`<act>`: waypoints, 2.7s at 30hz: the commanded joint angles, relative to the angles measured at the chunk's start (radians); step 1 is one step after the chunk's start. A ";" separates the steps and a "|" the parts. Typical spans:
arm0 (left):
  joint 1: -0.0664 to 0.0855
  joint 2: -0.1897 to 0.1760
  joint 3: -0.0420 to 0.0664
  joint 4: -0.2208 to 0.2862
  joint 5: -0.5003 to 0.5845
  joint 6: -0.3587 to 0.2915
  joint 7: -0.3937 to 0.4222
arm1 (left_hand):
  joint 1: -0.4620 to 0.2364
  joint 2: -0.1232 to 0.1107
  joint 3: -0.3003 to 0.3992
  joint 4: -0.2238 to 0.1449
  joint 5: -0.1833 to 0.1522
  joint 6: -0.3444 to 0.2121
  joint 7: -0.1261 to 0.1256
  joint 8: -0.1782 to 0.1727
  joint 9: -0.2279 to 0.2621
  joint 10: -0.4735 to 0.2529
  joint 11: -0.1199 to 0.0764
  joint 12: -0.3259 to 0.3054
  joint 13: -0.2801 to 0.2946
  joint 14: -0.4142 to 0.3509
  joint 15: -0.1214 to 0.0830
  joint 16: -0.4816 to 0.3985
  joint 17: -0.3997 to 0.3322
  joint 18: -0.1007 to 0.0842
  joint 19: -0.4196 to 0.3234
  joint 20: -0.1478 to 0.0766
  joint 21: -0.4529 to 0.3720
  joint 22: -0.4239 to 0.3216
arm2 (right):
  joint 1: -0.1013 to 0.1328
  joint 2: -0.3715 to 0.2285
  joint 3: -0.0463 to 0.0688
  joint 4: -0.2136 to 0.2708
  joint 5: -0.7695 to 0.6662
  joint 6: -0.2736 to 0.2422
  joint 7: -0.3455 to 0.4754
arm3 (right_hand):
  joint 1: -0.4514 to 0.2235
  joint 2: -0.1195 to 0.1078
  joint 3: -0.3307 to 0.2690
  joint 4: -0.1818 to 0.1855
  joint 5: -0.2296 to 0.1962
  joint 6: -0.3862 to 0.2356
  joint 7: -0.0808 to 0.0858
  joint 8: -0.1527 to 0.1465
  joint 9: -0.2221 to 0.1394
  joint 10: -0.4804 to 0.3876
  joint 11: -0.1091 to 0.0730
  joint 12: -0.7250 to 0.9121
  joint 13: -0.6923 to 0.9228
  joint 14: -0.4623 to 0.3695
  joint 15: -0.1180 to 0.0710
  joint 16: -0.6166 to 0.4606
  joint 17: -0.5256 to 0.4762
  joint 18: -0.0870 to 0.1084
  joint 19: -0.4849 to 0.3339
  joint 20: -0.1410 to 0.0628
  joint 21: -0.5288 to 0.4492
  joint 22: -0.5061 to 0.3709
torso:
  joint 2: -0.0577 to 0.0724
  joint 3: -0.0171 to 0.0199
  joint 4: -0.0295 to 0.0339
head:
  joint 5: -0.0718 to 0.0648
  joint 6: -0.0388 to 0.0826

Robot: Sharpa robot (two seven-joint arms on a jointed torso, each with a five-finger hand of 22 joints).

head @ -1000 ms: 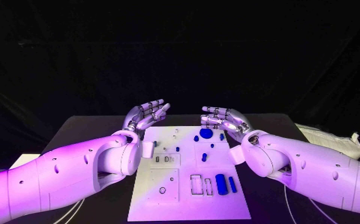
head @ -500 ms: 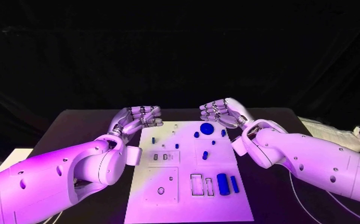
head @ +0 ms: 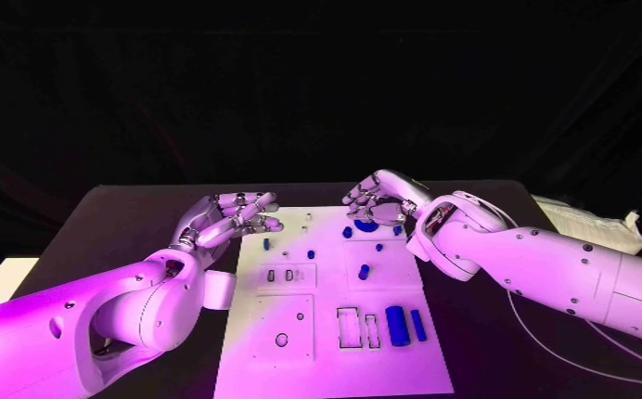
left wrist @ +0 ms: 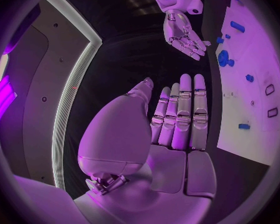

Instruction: Assemble the parts on the task board

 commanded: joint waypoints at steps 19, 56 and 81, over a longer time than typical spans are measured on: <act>0.028 -0.023 0.004 0.059 0.016 0.061 -0.004 | -0.003 -0.008 -0.013 -0.009 0.004 -0.002 0.007 -0.015 -0.002 -0.001 0.005 -0.016 -0.001 0.006 0.000 0.005 0.013 0.018 0.012 0.000 0.001 0.000 | 0.030 0.020 0.011 0.026 -0.489 0.239 -0.299 | -0.032 -0.086 0.061 0.118 -0.068 0.008 -0.035 -0.011 -0.001 -0.038 -0.025 -0.005 0.002 0.105 -0.039 0.361 0.245 0.012 0.078 -0.033 0.271 0.162 | 0.066 -0.0066 0.0271 | -0.035 0.011; 0.029 -0.025 0.004 0.050 0.021 0.051 -0.026 | 0.010 0.002 -0.021 -0.025 0.005 -0.008 0.015 -0.027 -0.003 -0.009 0.011 -0.032 -0.002 0.004 0.002 0.004 0.032 0.018 0.017 0.000 -0.003 -0.002 | 0.031 0.036 0.013 0.018 -0.485 0.143 -0.269 | 0.028 -0.076 0.205 0.226 -0.091 0.108 -0.055 0.009 0.015 0.058 -0.049 -0.001 0.005 0.099 -0.056 0.691 0.520 -0.046 0.172 -0.044 0.650 0.631 | 0.095 -0.0086 0.0351 | -0.042 0.020; 0.030 -0.023 0.004 0.053 0.021 0.055 -0.031 | 0.017 0.006 -0.021 -0.034 0.005 -0.013 0.018 -0.033 -0.003 -0.013 0.013 -0.039 -0.002 0.003 0.003 0.004 0.040 0.018 0.018 0.001 -0.004 -0.003 | 0.030 0.161 0.023 -0.077 -0.431 -0.023 -0.301 | 0.033 -0.107 0.253 0.248 -0.098 0.094 -0.038 -0.012 0.017 0.033 -0.037 -0.007 0.002 0.074 -0.045 0.765 0.572 -0.052 0.158 -0.035 0.703 0.689 | 0.105 -0.0168 0.0551 | -0.034 0.040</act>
